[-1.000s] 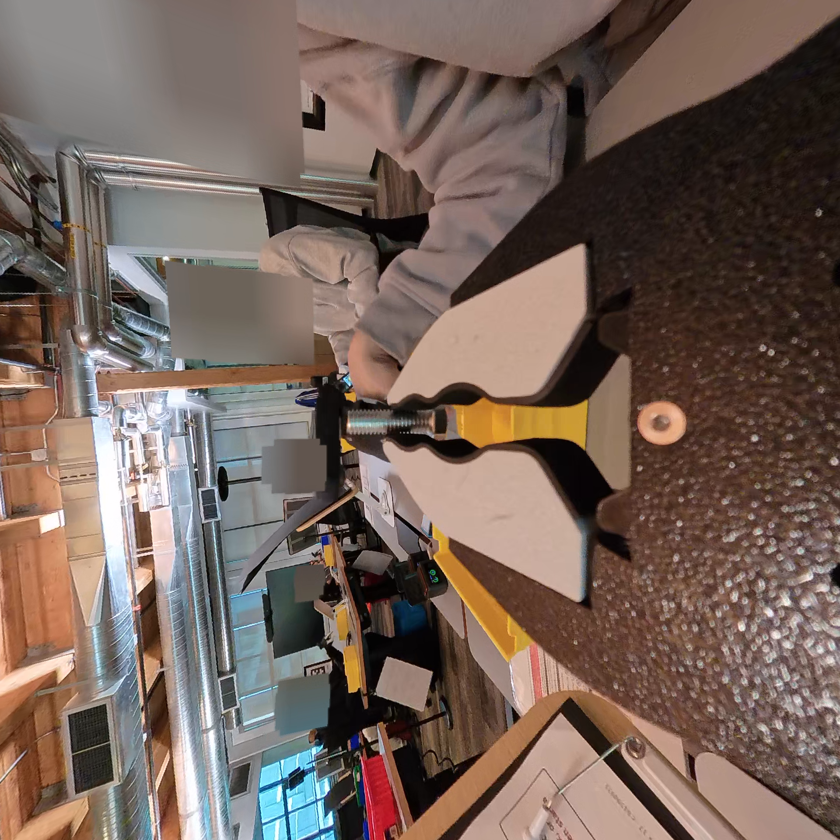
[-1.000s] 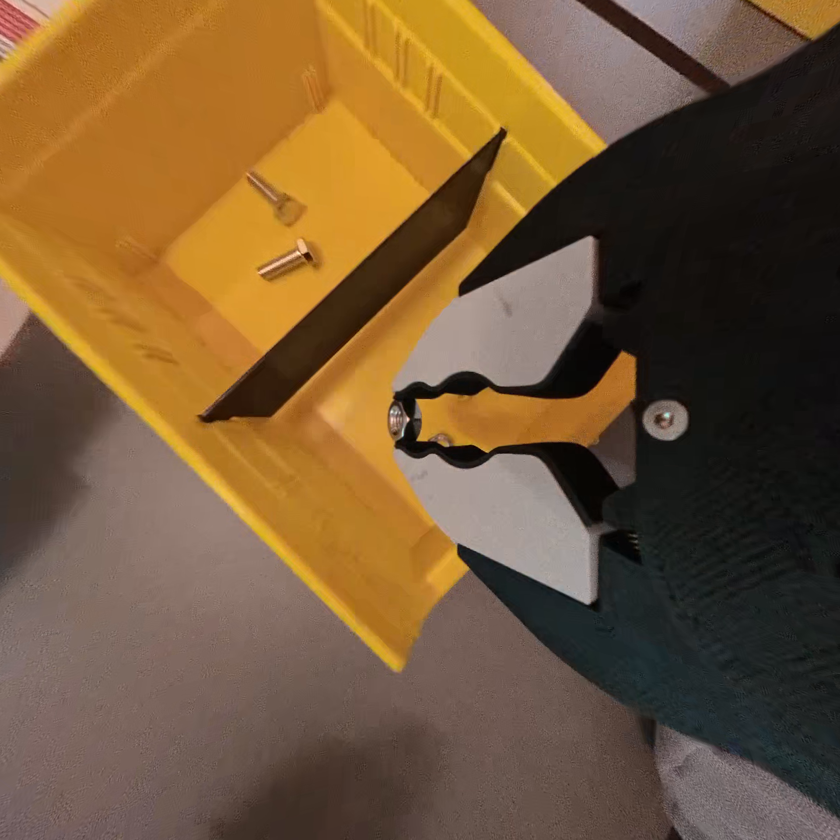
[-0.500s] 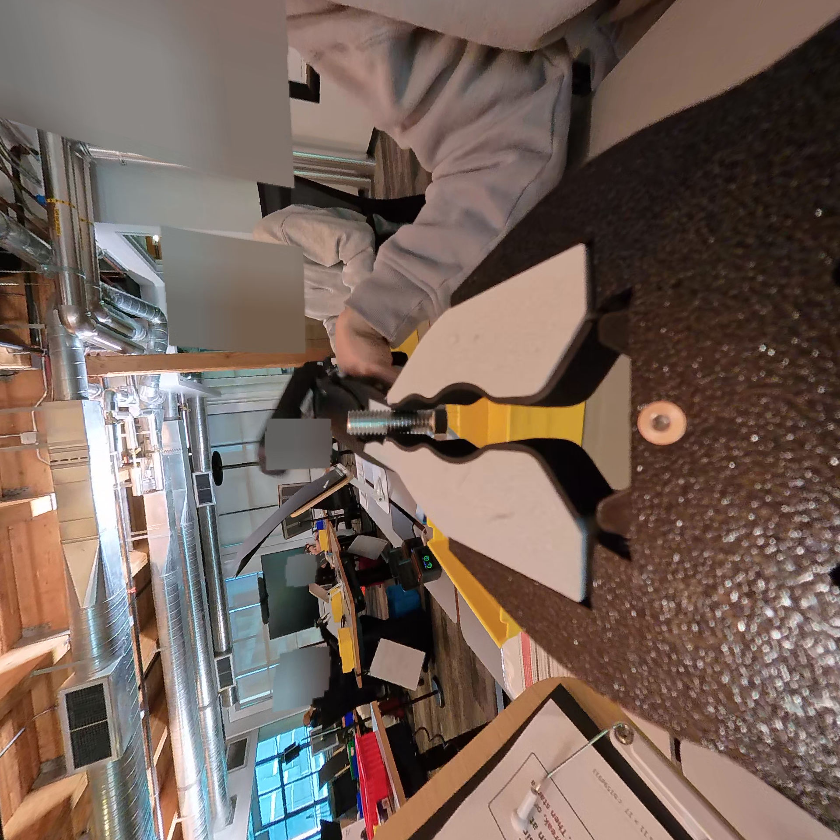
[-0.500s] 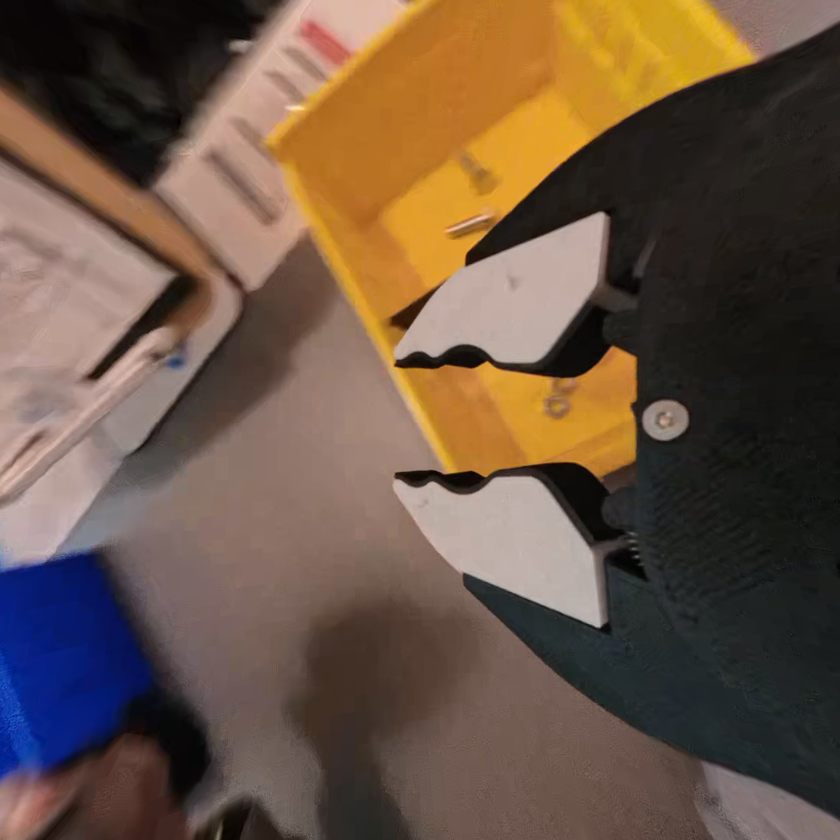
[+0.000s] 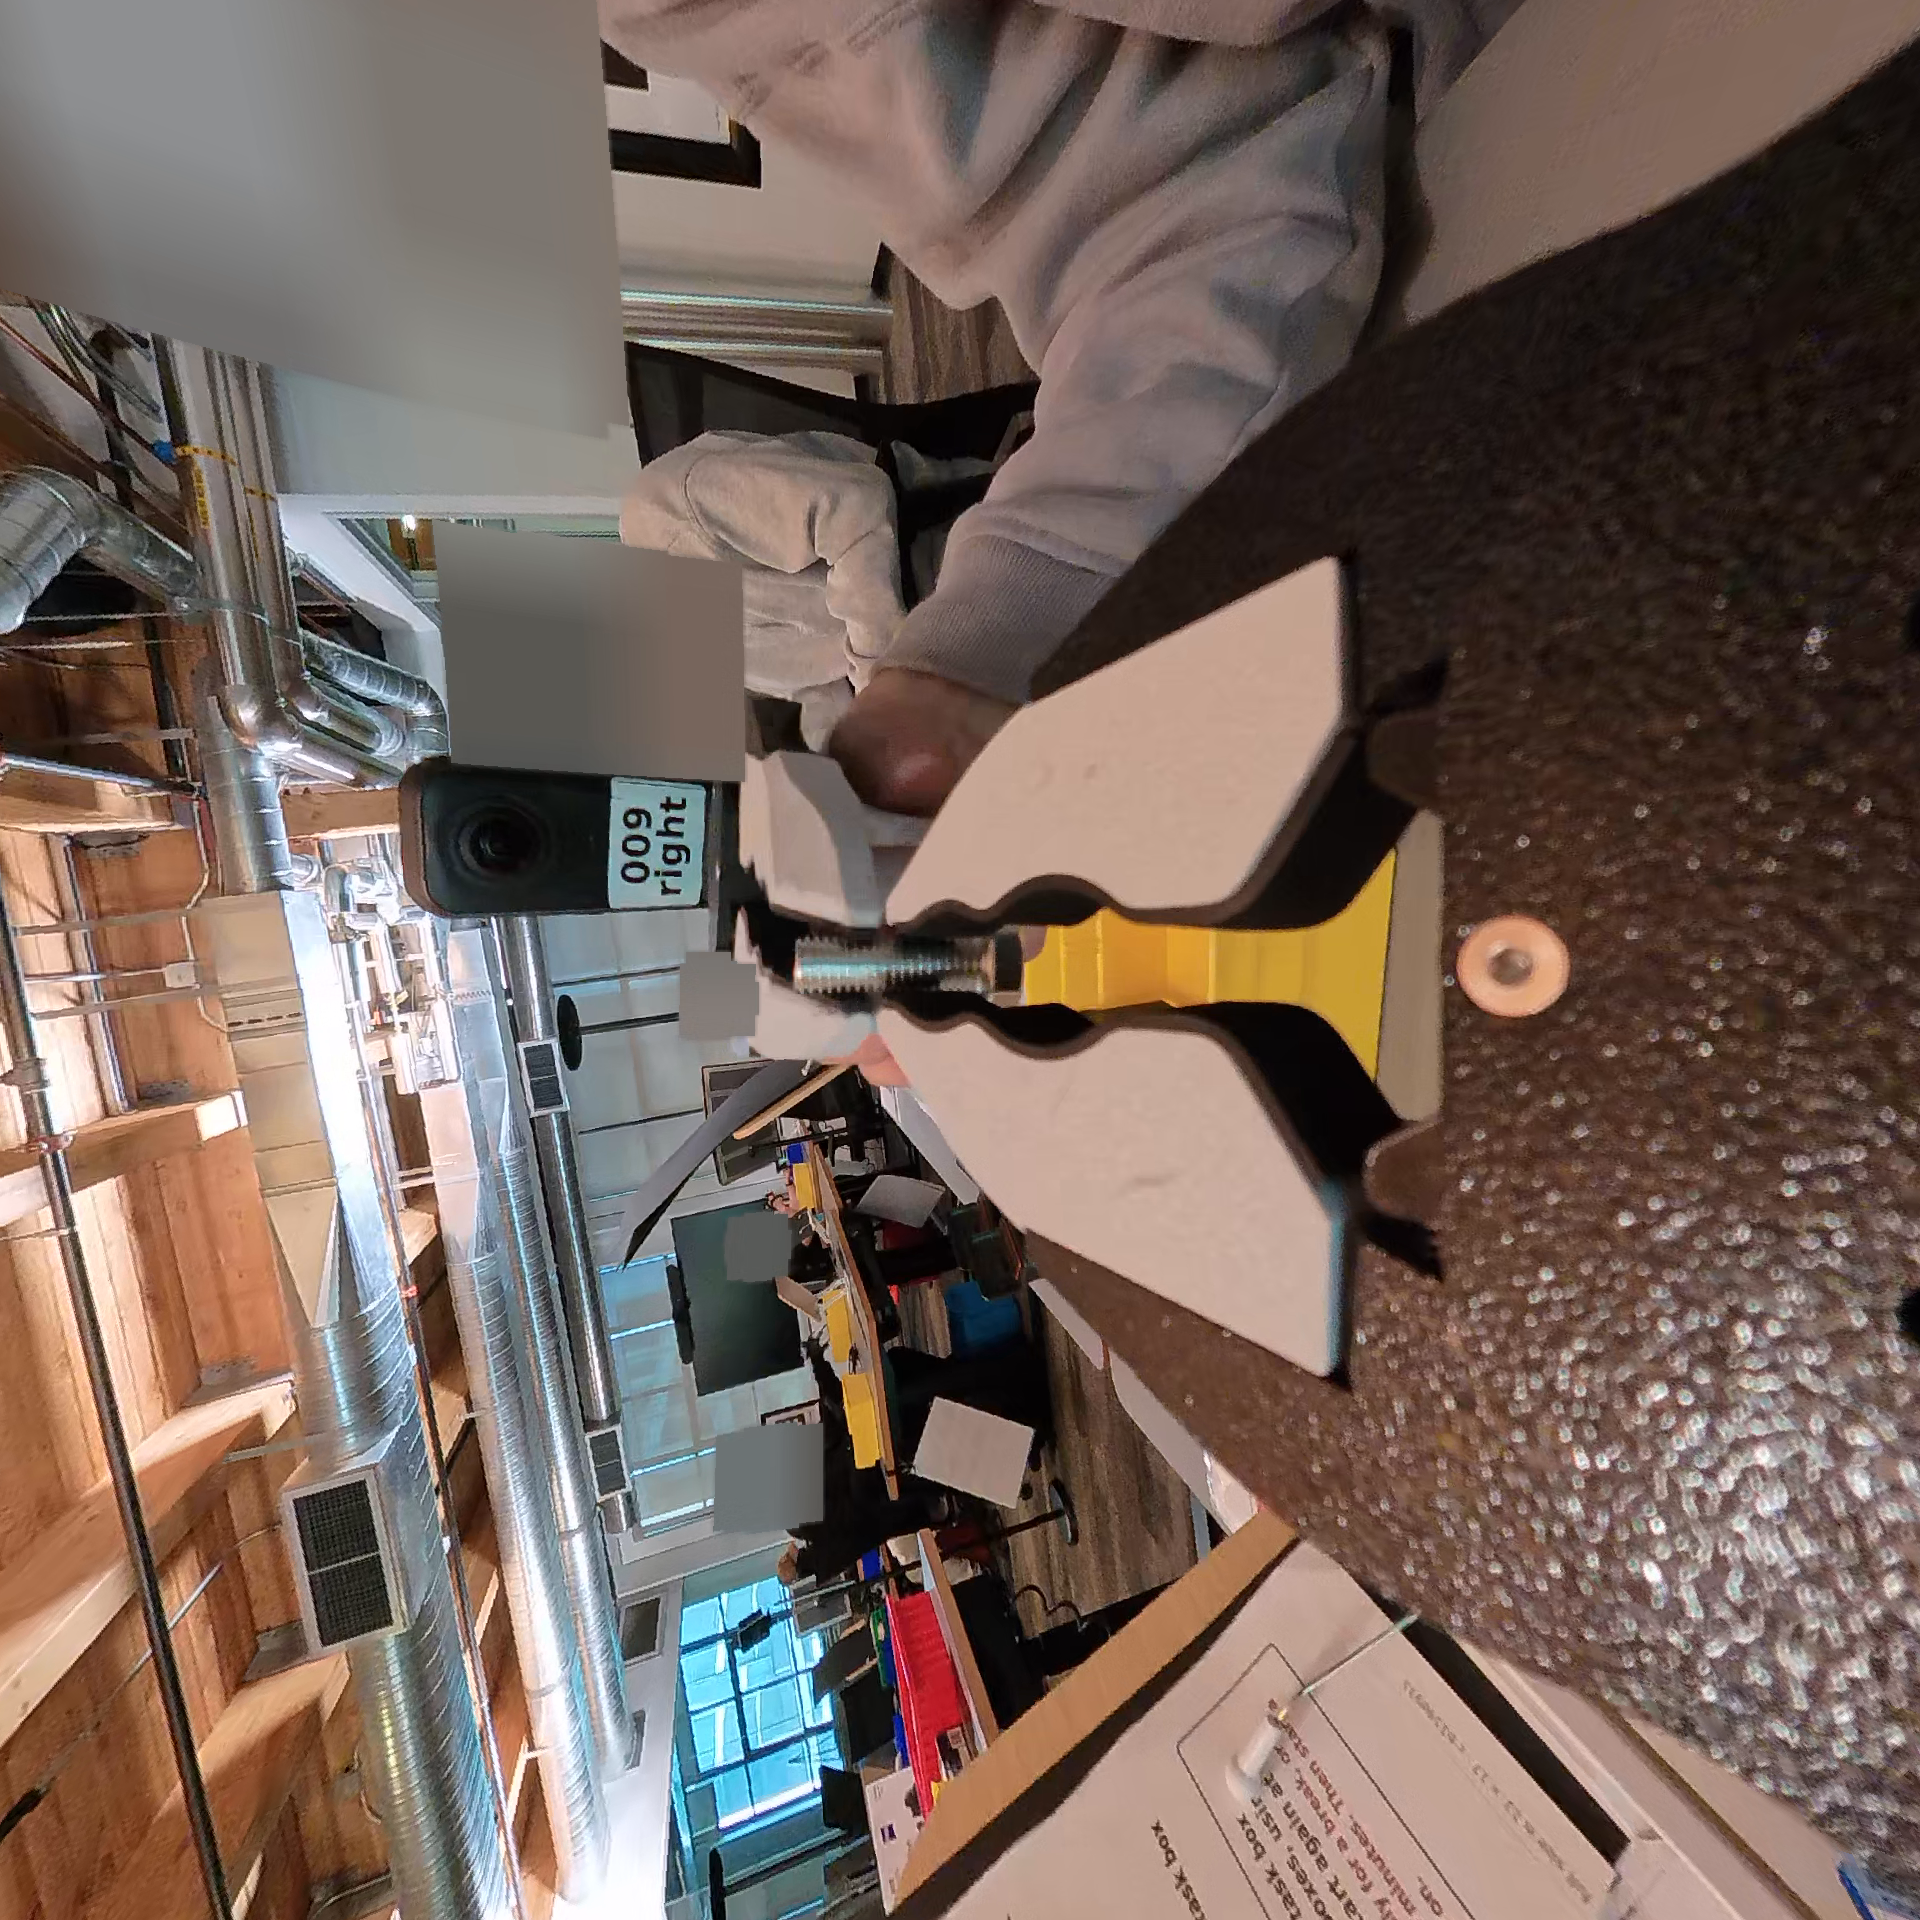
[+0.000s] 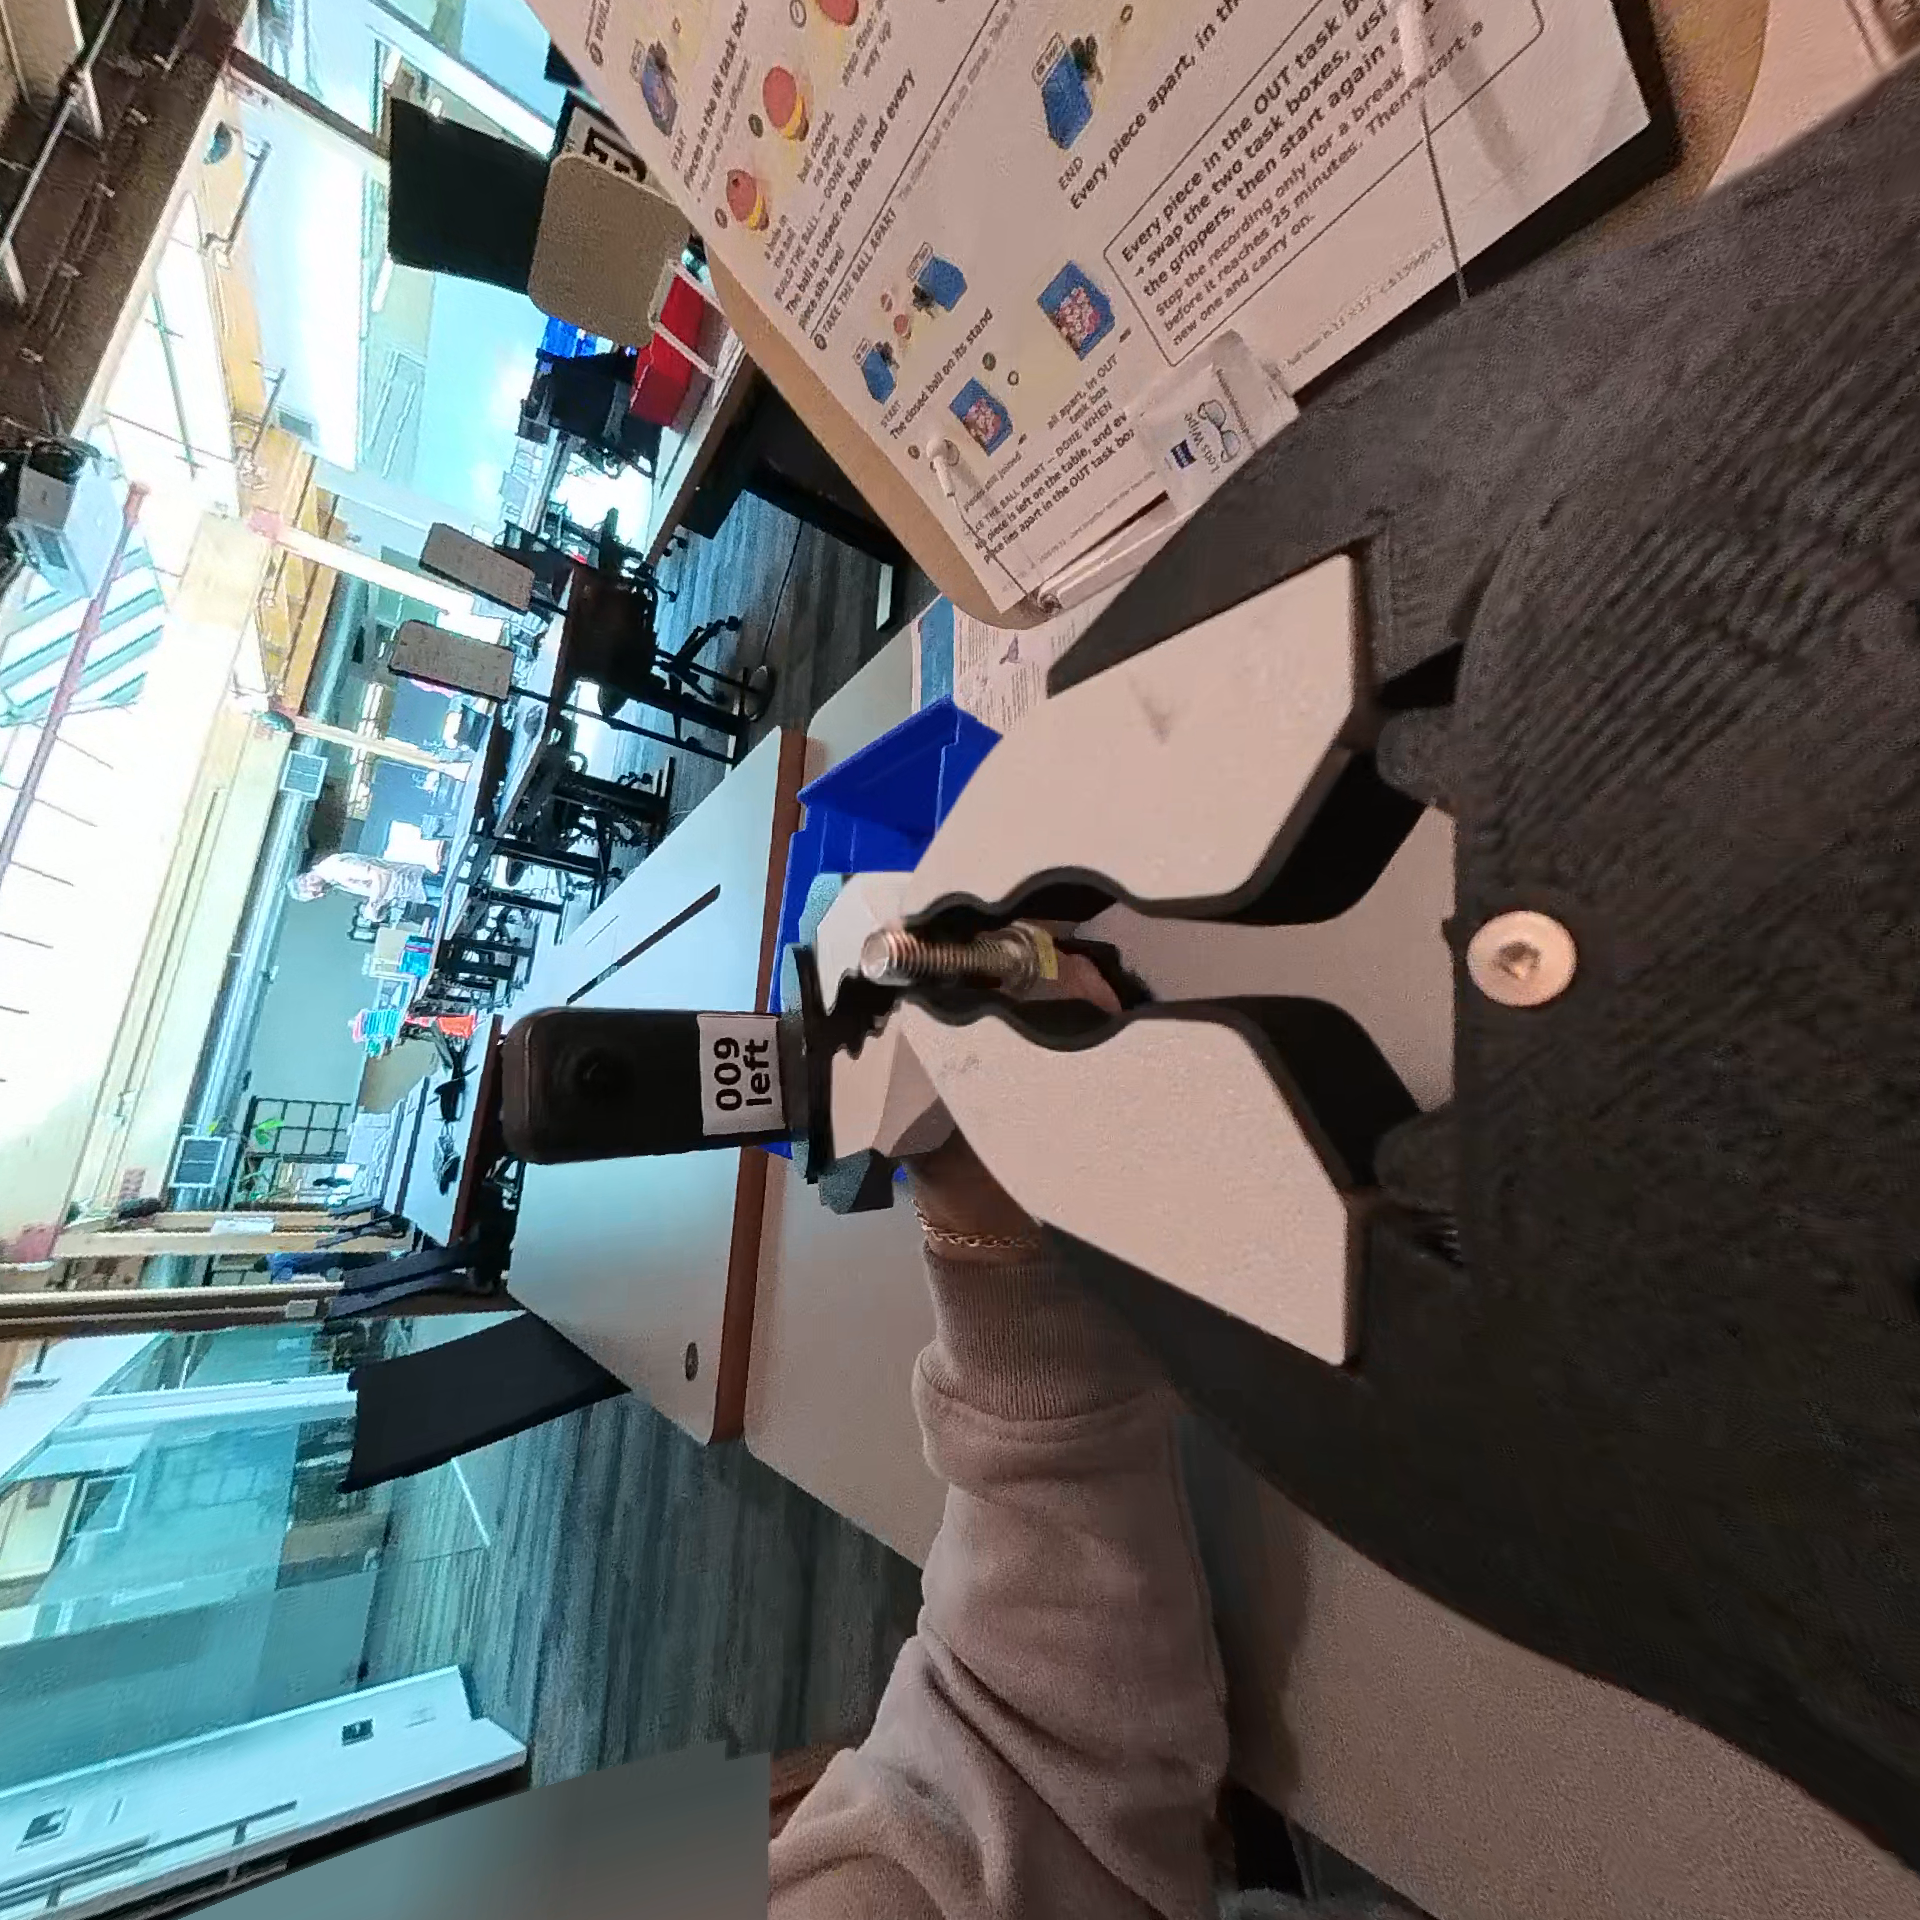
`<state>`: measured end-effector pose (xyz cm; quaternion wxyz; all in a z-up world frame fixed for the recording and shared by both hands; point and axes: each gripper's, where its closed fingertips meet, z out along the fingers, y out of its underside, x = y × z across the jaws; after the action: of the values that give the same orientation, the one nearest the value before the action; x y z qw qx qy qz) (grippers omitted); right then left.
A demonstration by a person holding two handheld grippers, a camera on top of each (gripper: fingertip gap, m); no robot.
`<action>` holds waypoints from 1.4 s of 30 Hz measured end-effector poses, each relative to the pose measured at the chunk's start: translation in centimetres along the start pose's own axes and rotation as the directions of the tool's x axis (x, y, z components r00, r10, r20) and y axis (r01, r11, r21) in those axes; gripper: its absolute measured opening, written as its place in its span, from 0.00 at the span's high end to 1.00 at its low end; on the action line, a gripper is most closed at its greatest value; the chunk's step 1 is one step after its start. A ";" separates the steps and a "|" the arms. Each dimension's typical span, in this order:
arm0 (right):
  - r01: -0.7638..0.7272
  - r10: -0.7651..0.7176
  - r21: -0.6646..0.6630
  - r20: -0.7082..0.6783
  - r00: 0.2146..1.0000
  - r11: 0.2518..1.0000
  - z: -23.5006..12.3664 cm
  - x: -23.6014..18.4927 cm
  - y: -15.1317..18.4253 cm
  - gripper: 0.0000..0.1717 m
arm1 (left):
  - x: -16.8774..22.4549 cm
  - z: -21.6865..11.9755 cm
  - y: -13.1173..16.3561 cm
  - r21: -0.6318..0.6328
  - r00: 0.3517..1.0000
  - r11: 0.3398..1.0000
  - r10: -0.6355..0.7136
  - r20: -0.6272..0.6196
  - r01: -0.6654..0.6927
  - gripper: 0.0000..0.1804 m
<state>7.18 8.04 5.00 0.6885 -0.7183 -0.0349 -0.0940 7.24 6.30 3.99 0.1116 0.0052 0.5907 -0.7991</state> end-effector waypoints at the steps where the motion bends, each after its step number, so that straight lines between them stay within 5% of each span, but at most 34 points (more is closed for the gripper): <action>1: 0.015 -0.015 0.000 -0.001 1.000 1.000 0.1 -0.1 0.0 0.95 | 0.0 0.0 0.0 0.001 1.000 1.000 0.000 0.001 0.000 0.95; 6: 0.077 -0.079 -0.037 -0.046 0.996 0.996 0.0 0.7 0.4 0.95 | -1.0 0.0 0.3 -0.025 0.996 0.999 0.034 0.082 -0.032 0.95; 8: 0.081 -0.095 -0.074 -0.219 0.971 0.994 -1.4 3.5 0.6 0.95 | -2.0 -0.1 0.5 -0.044 0.982 0.996 0.078 0.174 -0.071 0.88; 10: 0.069 -0.151 -0.184 -0.479 0.865 0.981 -5.0 8.2 2.0 0.95 | -2.7 -0.3 0.7 -0.071 0.970 0.994 0.100 0.222 -0.086 0.85; 12: -0.003 -0.255 -0.337 -0.717 0.648 0.941 -10.9 13.2 4.6 0.95 | -2.9 -0.5 0.8 -0.081 0.968 0.994 0.094 0.233 -0.077 0.86; 14: -0.143 -0.370 -0.484 -0.799 0.474 0.863 -16.5 16.3 8.7 0.95 | -3.4 -0.8 0.7 -0.062 0.964 0.997 0.064 0.258 -0.050 0.88; 16: -0.289 -0.418 -0.551 -0.809 0.413 0.783 -20.2 17.6 12.5 0.95 | -3.7 -1.0 0.7 -0.044 0.964 0.999 0.028 0.265 -0.017 0.90; 24: -0.466 -0.339 -0.513 -0.847 0.409 0.721 -21.4 18.8 19.6 0.91 | -4.1 -1.1 1.6 -0.064 0.961 0.998 -0.003 0.276 0.021 0.91; 28: -0.448 -0.282 -0.446 -0.878 0.387 0.775 -20.3 19.2 18.9 0.84 | -4.5 -1.2 1.8 -0.072 0.956 0.997 -0.006 0.295 0.029 0.91; 32: -0.377 -0.217 -0.403 -0.868 0.447 0.834 -17.7 18.5 16.1 0.82 | -5.7 -2.2 1.1 -0.075 0.921 0.996 -0.007 0.389 0.039 0.91; 36: -0.262 -0.128 -0.320 -0.821 0.557 0.911 -13.4 16.9 12.1 0.82 | -8.3 -7.6 0.0 -0.102 0.740 0.984 -0.042 0.671 0.149 0.91; 42: -0.157 -0.119 -0.299 -0.728 0.675 0.941 -9.4 14.6 9.0 0.82 | -8.4 -23.3 -0.5 -0.251 0.379 0.917 0.123 0.917 0.309 0.82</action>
<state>22.31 -2.96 -0.89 0.5110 -0.7260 0.2697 -0.3728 12.43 29.89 -1.42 0.3726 -0.4946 0.5709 -0.5390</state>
